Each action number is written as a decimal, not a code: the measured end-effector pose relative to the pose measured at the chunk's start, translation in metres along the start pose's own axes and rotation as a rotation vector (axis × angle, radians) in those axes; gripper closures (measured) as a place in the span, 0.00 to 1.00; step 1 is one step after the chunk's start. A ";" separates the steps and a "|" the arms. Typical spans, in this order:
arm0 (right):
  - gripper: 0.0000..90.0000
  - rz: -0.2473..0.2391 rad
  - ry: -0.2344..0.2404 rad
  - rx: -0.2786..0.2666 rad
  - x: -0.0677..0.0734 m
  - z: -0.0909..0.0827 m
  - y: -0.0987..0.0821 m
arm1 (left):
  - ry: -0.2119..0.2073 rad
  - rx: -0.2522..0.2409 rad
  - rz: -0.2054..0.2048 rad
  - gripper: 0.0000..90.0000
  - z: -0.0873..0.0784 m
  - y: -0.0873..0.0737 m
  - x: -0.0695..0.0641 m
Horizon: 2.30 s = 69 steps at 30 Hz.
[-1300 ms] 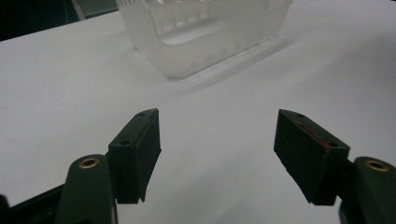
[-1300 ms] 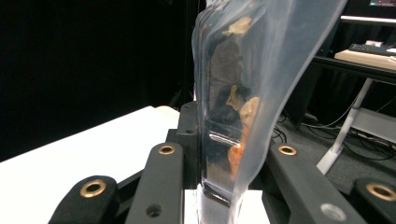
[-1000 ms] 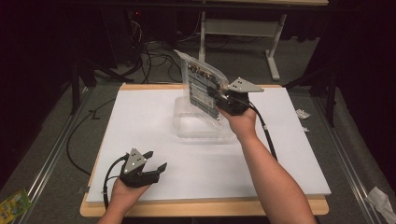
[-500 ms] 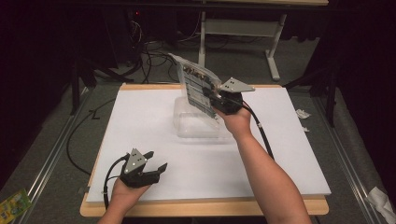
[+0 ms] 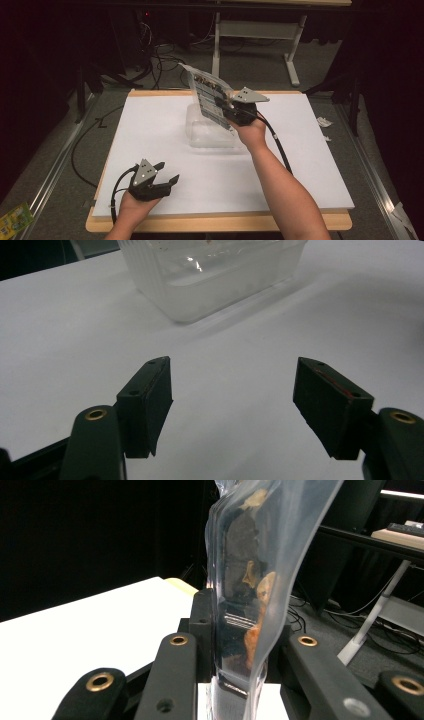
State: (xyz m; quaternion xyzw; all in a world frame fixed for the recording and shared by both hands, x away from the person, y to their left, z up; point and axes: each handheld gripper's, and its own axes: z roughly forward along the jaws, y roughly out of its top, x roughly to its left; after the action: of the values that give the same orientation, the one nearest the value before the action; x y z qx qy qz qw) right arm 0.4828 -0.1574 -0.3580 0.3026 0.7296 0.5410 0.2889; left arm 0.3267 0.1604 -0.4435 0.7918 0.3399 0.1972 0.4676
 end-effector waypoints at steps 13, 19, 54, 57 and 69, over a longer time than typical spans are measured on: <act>0.84 0.044 0.021 -0.029 0.005 0.001 -0.009 | -0.002 0.003 0.004 0.36 0.001 0.000 -0.001; 0.84 0.076 0.033 -0.037 0.004 0.003 -0.017 | -0.001 0.004 0.006 0.36 0.001 0.000 -0.001; 0.67 0.305 -0.024 0.022 -0.021 0.002 -0.060 | -0.008 0.004 0.006 0.36 0.001 0.001 -0.002; 0.60 0.303 -0.027 0.029 -0.022 0.001 -0.059 | -0.009 0.004 0.006 0.36 0.002 0.001 -0.002; 0.29 0.336 -0.022 0.024 -0.033 -0.008 -0.055 | -0.012 0.005 0.008 0.36 0.002 0.001 -0.002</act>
State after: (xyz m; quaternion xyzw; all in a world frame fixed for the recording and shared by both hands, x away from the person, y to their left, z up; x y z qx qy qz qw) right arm 0.4911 -0.1996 -0.4061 0.4297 0.6718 0.5698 0.1986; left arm 0.3271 0.1577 -0.4440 0.7955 0.3344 0.1936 0.4667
